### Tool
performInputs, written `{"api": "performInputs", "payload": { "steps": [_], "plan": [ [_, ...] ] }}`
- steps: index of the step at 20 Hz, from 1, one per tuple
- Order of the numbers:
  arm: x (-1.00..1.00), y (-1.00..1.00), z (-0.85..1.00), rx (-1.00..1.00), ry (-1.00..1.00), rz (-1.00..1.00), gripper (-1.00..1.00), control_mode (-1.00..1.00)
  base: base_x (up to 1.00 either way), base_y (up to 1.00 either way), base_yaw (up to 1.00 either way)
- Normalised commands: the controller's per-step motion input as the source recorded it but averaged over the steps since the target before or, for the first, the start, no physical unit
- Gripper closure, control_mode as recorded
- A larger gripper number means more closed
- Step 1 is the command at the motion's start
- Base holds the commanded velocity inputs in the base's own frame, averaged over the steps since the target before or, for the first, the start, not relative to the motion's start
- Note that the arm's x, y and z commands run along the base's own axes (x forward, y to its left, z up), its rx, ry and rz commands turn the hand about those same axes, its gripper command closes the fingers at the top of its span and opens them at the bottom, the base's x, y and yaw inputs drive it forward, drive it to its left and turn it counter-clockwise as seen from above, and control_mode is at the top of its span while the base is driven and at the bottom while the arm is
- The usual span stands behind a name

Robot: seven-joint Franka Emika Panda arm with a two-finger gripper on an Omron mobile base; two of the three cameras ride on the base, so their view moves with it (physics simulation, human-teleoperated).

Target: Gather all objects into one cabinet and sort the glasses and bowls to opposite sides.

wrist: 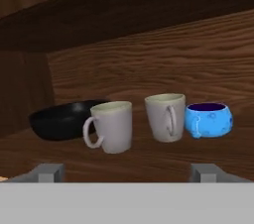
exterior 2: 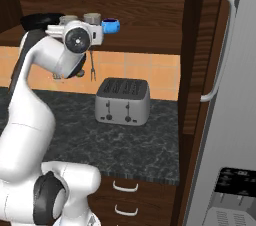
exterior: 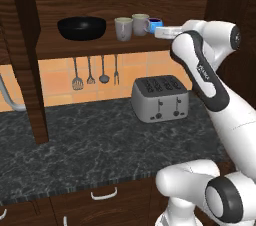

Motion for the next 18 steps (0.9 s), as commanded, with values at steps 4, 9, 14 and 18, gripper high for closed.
{"api": "performInputs", "payload": {
  "steps": [4,9,14,18],
  "plan": [
    [-1.00,0.00,-0.28,0.09,-0.08,0.00,-1.00,-1.00,0.00,0.00,0.00],
    [-1.00,-0.06,-0.33,0.07,-0.06,-0.01,-1.00,-1.00,0.00,0.00,0.00],
    [-0.70,-0.04,-0.06,0.02,-0.05,0.00,-1.00,-1.00,0.00,0.00,0.00],
    [0.00,0.00,0.00,0.00,0.00,0.00,-1.00,-1.00,0.00,0.00,0.00]
  ]
}}
